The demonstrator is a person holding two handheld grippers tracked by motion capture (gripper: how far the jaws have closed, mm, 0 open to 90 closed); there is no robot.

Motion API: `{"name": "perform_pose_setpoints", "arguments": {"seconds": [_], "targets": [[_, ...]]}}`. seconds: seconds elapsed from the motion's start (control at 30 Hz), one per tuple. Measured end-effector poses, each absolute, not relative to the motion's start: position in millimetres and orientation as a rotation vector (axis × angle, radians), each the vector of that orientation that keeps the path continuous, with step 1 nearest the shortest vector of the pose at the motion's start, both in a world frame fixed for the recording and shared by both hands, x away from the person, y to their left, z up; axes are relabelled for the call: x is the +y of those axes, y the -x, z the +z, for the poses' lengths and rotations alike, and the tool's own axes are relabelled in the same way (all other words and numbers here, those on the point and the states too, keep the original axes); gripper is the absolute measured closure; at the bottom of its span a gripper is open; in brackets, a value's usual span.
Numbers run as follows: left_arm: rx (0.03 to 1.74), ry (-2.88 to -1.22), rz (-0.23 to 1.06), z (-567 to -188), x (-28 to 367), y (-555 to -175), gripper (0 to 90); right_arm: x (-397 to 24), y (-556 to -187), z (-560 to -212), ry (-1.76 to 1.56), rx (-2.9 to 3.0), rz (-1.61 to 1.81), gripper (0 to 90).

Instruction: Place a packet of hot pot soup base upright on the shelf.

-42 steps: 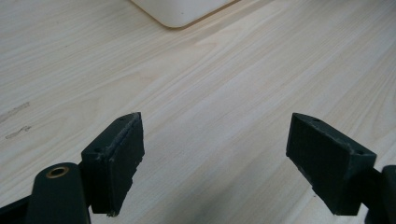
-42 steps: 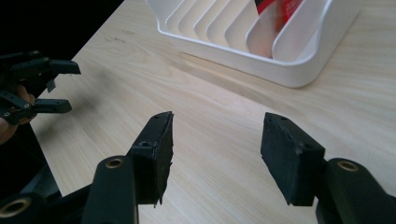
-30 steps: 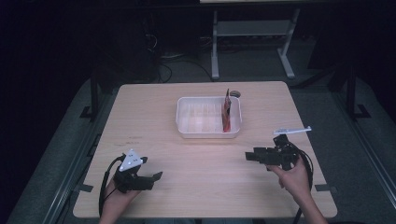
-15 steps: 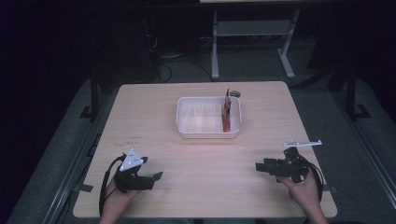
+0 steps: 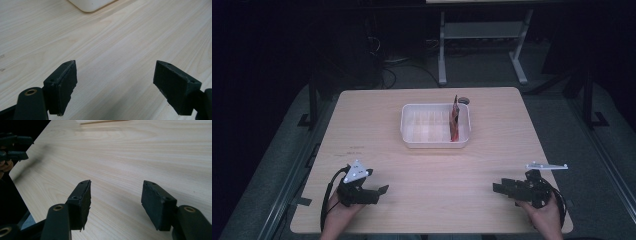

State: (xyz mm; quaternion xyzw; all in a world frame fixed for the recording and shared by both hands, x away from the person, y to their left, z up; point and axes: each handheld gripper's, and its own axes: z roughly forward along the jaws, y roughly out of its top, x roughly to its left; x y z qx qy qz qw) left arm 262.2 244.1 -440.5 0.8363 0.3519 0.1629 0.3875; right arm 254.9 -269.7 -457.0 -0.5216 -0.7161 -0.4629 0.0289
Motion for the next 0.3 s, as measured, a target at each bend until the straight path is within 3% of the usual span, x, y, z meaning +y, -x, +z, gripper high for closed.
{"name": "perform_pose_setpoints", "arguments": {"seconds": [0.3], "targets": [[0.887,-2.143,0.412,-441.5,240.3,-262.4,18.7,-268.2,-258.8,-461.1,1.586,-2.235,-1.425,38.6]]}}
